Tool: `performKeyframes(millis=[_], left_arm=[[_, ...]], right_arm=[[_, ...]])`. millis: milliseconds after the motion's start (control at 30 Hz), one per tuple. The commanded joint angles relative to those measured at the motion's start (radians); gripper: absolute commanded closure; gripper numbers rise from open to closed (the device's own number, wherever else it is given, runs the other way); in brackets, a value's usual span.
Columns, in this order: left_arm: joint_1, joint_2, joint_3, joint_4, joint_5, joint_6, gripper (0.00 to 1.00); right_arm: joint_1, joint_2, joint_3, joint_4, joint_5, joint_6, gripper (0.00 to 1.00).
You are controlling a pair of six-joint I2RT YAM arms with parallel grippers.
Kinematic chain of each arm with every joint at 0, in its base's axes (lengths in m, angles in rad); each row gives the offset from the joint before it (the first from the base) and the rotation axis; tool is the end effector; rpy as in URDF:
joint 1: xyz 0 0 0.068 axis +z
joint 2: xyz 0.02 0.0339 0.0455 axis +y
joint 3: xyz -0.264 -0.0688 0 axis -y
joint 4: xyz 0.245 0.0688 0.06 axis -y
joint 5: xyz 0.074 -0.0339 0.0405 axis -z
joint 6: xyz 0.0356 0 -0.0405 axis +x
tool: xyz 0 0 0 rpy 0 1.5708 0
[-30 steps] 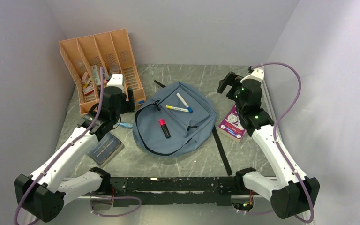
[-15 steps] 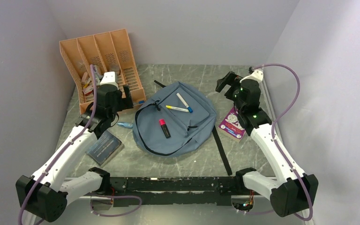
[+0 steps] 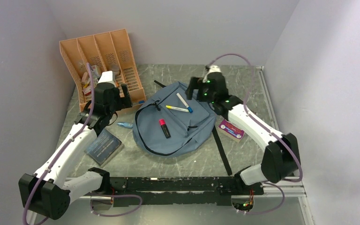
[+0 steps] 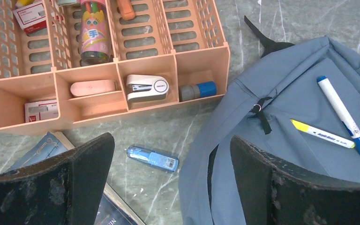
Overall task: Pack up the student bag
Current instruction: Pick up the stationery from the student bag.
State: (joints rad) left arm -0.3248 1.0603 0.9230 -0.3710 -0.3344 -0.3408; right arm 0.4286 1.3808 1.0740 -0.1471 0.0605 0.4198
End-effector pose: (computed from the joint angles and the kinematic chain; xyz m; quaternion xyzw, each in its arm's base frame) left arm 0.2273 -0.0642 0.3174 -0.0911 0.8495 -0.0276 0.5190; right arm 0.2922 0.1311 0.3079 0.0123 0.8478 0.1946 0.4932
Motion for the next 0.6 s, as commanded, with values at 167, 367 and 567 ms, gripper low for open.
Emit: performKeyframes(millis=[167, 367, 567], left_arm=[[0.03, 0.033, 0.029, 0.015, 0.093, -0.014, 0.02], [0.047, 0.028, 0.028, 0.014, 0.103, -0.014, 0.02], [0.054, 0.033, 0.023, 0.019, 0.111, -0.012, 0.02]], right_arm=[[0.116, 0.26, 0.245, -0.182, -0.011, -0.269, 0.14], [0.118, 0.422, 0.385, -0.293, -0.074, -0.348, 0.24], [0.124, 0.485, 0.412, -0.304, -0.075, -0.363, 0.31]])
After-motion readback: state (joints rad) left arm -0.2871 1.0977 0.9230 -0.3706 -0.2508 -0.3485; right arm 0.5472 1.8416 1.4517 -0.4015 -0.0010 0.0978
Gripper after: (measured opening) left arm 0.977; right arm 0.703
